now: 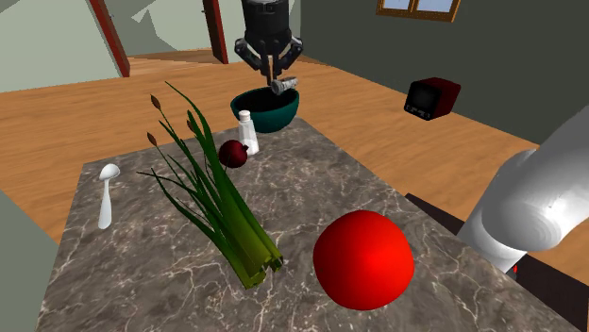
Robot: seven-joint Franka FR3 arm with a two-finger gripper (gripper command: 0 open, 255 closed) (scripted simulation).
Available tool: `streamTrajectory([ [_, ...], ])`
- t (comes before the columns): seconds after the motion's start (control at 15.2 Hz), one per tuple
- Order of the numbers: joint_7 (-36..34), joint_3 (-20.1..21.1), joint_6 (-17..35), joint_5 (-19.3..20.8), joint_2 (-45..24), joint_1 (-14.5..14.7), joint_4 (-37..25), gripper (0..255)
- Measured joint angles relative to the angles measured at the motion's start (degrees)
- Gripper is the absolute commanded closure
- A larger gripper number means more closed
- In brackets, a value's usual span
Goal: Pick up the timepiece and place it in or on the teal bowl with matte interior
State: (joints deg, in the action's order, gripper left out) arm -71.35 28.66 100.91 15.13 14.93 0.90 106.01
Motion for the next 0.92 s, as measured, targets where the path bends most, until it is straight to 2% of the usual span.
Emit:
streamTrajectory([
  [0.46,5.0,-2.9,2.3,3.9,-9.3,-3.4,-7.7,255],
  [0.73,7.6,-4.1,2.3,6.1,-15.5,-4.8,-14.2,255],
  [0.92,7.5,-4.3,3.6,6.7,-16.6,-5.0,-14.1,255],
])
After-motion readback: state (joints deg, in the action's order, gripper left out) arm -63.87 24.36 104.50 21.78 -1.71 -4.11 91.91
